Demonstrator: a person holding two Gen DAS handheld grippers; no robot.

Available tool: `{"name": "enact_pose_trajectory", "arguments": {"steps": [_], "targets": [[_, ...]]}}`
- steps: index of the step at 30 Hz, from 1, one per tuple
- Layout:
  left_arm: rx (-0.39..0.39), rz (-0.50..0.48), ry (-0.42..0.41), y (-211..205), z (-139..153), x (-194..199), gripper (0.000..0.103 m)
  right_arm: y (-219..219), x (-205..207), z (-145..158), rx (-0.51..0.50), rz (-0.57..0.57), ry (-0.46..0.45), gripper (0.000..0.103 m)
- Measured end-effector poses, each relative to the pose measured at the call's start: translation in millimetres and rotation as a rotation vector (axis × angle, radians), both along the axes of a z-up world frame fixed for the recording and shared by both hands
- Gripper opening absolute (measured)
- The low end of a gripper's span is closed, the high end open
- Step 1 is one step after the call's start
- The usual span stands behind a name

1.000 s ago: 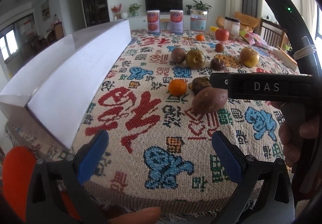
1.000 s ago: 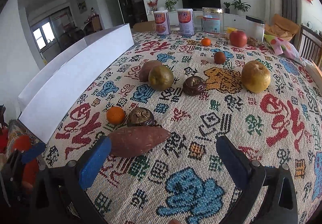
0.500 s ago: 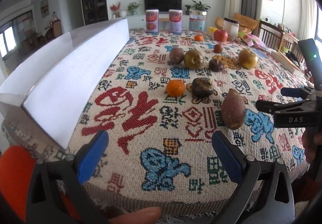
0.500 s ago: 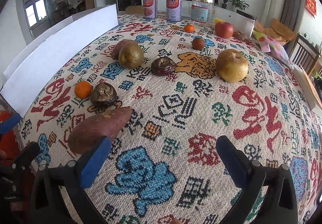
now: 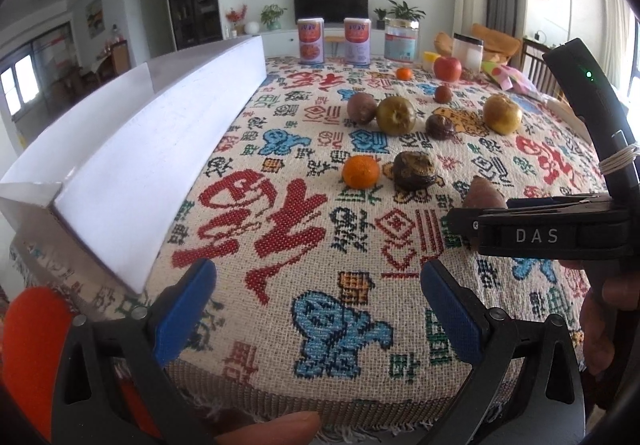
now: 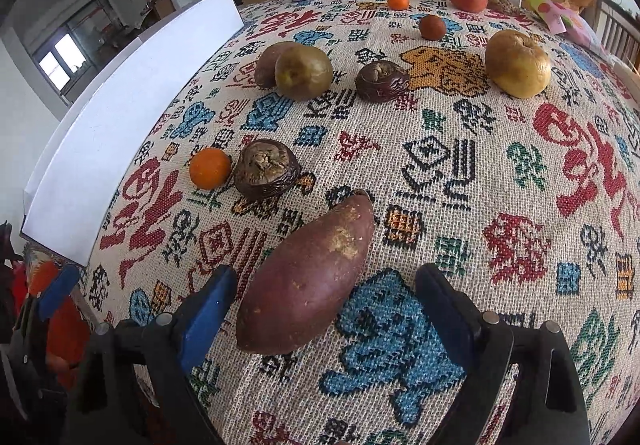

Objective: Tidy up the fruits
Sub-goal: 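Grasp the orange mandarin with the left tool while the right tool grasps the sweet potato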

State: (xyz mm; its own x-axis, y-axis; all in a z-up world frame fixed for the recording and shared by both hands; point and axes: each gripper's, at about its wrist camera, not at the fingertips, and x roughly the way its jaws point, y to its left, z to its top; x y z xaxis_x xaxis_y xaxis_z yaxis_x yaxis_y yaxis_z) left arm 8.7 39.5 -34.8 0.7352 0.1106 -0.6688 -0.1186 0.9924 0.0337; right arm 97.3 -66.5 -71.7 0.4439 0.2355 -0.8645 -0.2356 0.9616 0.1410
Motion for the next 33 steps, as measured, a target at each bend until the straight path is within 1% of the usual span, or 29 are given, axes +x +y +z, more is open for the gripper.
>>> {"name": "enact_pose_trajectory", "arguments": {"steps": [1, 3, 4, 5, 8, 11, 14, 15, 16, 17, 18, 19, 20, 23, 25, 28, 30, 32, 33], "targets": [[-0.003, 0.000, 0.003, 0, -1, 1, 0.102, 3, -1, 0, -0.013, 0.012, -0.007, 0.074], [-0.009, -0.002, 0.012, 1, -2, 3, 0.102, 6, -1, 1, -0.029, 0.041, -0.006, 0.060], [-0.010, -0.003, 0.015, 1, -2, 3, 0.102, 8, -1, 2, -0.051, 0.056, -0.001, 0.047], [-0.009, -0.005, 0.017, 0, -3, 4, 0.102, 8, -1, 3, -0.077, 0.063, -0.002, 0.043], [-0.007, -0.008, 0.018, 0, -3, 4, 0.102, -10, -4, 8, -0.063, 0.060, 0.017, 0.043], [-0.024, -0.008, 0.032, 2, -5, 6, 0.102, -48, -2, 8, -0.083, -0.008, 0.003, 0.043], [-0.070, -0.017, 0.059, 7, -9, 12, 0.102, -89, 1, 8, 0.005, -0.069, -0.003, 0.043], [-0.093, -0.022, 0.070, 9, -10, 16, 0.102, -97, -1, 8, 0.008, -0.077, -0.007, 0.043], [-0.120, -0.031, 0.084, 11, -11, 22, 0.102, -102, -3, 8, 0.004, -0.081, -0.022, 0.045], [-0.143, -0.042, 0.103, 12, -12, 28, 0.102, -105, -7, 8, 0.004, -0.086, -0.046, 0.061], [-0.156, -0.048, 0.125, 13, -14, 36, 0.102, -108, -10, 6, 0.008, -0.088, -0.057, 0.074], [-0.154, -0.052, 0.148, 12, -17, 43, 0.102, -110, -13, 3, 0.021, -0.087, -0.065, 0.094], [-0.145, -0.054, 0.169, 12, -19, 51, 0.102, -110, -17, 1, 0.035, -0.082, -0.085, 0.097], [-0.113, -0.044, 0.215, 10, -29, 69, 0.102, -102, -21, -1, -0.023, -0.060, -0.112, 0.097], [-0.055, -0.027, 0.221, 8, -32, 76, 0.103, -99, -21, -2, -0.038, -0.064, -0.118, 0.097], [-0.062, -0.015, 0.209, 11, -32, 79, 0.103, -96, -24, -4, -0.055, -0.065, -0.126, 0.098], [-0.060, -0.015, 0.188, 12, -33, 79, 0.103, -94, -25, -6, -0.081, -0.054, -0.131, 0.101], [-0.060, -0.020, 0.204, 12, -32, 84, 0.103, -88, -26, -10, -0.130, -0.043, -0.140, 0.103], [-0.062, -0.041, 0.232, 12, -30, 92, 0.102, -86, -27, -11, -0.147, -0.043, -0.151, 0.103]]}}
